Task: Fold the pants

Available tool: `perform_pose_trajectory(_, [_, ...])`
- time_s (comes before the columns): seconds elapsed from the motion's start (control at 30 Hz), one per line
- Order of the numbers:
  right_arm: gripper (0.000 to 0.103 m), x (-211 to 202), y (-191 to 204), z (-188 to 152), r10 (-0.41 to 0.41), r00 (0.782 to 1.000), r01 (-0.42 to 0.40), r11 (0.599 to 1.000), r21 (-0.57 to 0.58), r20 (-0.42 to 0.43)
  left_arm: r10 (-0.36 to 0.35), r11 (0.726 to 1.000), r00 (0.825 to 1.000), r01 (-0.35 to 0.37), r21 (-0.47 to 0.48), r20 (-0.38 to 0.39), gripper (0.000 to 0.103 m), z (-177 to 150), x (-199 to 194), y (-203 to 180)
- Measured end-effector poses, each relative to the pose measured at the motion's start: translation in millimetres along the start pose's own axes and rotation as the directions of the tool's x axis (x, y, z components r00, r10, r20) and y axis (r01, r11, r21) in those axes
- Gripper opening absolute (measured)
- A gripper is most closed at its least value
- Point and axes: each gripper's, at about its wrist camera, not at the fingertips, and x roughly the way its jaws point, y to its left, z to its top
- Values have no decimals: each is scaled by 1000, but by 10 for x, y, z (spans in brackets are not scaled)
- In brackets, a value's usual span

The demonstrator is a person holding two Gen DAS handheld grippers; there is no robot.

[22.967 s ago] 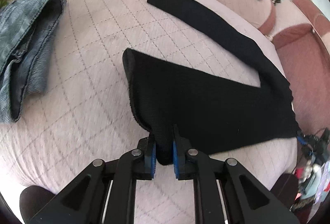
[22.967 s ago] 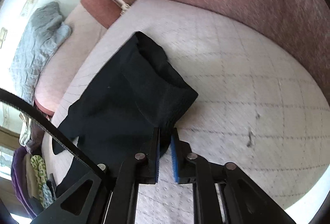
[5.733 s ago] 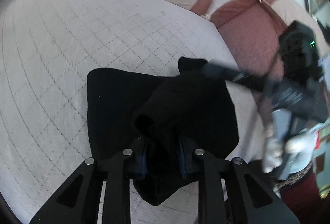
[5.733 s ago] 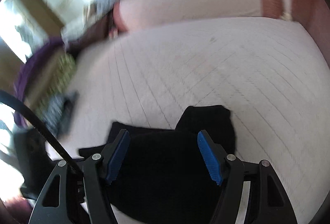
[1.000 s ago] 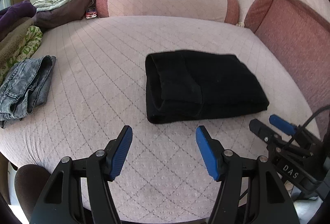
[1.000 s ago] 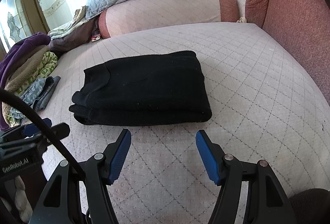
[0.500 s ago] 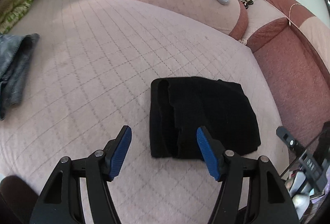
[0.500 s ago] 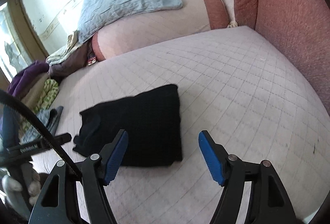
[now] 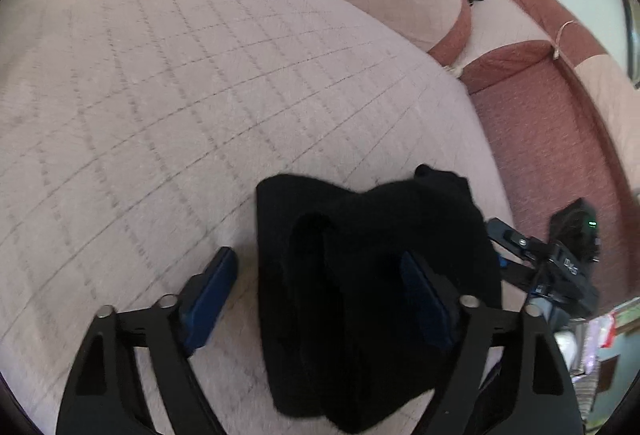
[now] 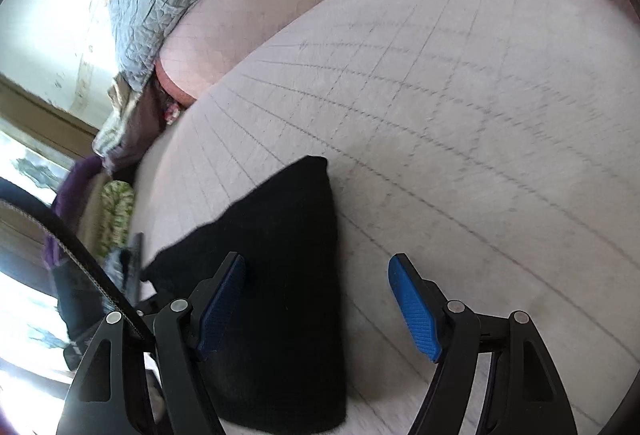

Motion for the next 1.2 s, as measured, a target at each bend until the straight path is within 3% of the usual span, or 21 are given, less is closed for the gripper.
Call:
perform_pose_trajectory(0.07, [82, 103, -25, 43, 72, 997, -71, 997, 22, -11, -34, 999, 999, 34, 9, -6, 100, 28, 51, -44])
perform_pose_trajectory(0.13, [86, 176, -23, 71, 119, 993, -118, 992, 34, -9, -65, 997, 997, 67, 35, -40, 100, 12, 145, -160])
perform_pose_trajectory(0.17, [86, 205, 4, 69, 137, 991, -137, 990, 30, -12, -41, 998, 998, 43, 49, -40, 100, 13, 162, -199])
perform_pose_trajectory(0.2, [81, 251, 57, 52, 172, 984, -171, 985, 26, -39, -11, 997, 999, 14, 70, -44, 94, 0, 172, -269])
perform_pose_trajectory(0.23, [80, 285, 118, 21, 178, 982, -177, 984, 24, -62, 0, 997, 999, 3, 76, -45, 78, 6, 162, -284])
perform_pose_trajectory(0.27, [78, 278, 189, -6, 162, 985, -162, 987, 2, -65, 12, 997, 999, -9, 79, -42, 70, 11, 125, -298])
perform_pose_trajectory(0.33, [62, 230, 326, -25, 140, 988, -143, 989, -42, -67, -34, 998, 998, 37, 47, -46, 49, 62, 48, -244])
perform_pose_trajectory(0.4, [50, 128, 439, 22, 144, 988, -147, 987, -64, -48, -85, 996, 996, 85, 3, -39, 43, 138, -26, -184])
perform_pose_trajectory(0.43, [44, 91, 484, 61, 156, 987, -159, 985, -71, -43, -95, 995, 995, 95, -5, -31, 43, 184, -49, -181])
perform_pose_trajectory(0.5, [44, 31, 639, 167, 173, 984, -175, 980, -97, -30, -91, 996, 996, 91, 3, -5, 43, 341, -71, -221])
perform_pose_trajectory(0.6, [44, 54, 882, 383, 140, 990, -139, 975, -172, -7, -69, 998, 997, 69, 13, 23, 43, 623, -34, -263])
perform_pose_trajectory(0.73, [43, 211, 969, 747, 112, 993, -106, 977, -184, 22, -53, 999, 997, 53, 0, 53, 44, 1007, 86, -227])
perform_pose_trajectory(0.77, [43, 262, 940, 830, 105, 994, -98, 980, -175, 29, -38, 999, 998, 38, 5, 55, 46, 1088, 129, -203])
perform_pose_trajectory(0.87, [50, 541, 866, 1013, 31, 999, -26, 984, -174, 22, 107, 994, 994, -107, 5, 30, 50, 1277, 412, -88])
perform_pose_trajectory(0.9, [54, 647, 841, 1039, -25, 1000, 28, 983, -180, 17, 123, 992, 992, -123, -19, -2, 58, 1320, 521, 24])
perform_pose_trajectory(0.97, [61, 836, 772, 1059, -159, 987, 159, 964, -211, 19, 57, 995, 998, -59, -80, -28, 60, 1356, 542, 137])
perform_pose_trajectory(1.0, [67, 863, 753, 1058, -176, 984, 176, 961, -215, 22, 20, 994, 999, -24, -103, -34, 58, 1364, 491, 158])
perform_pose_trajectory(1.07, [67, 763, 737, 1051, -151, 988, 156, 968, -197, 39, -6, 995, 1000, 8, -97, 22, 56, 1358, 251, 137])
perform_pose_trajectory(1.2, [67, 348, 906, 925, -142, 972, 186, 951, -248, 186, -39, 998, 985, 48, -48, 165, 56, 1332, -282, -27])
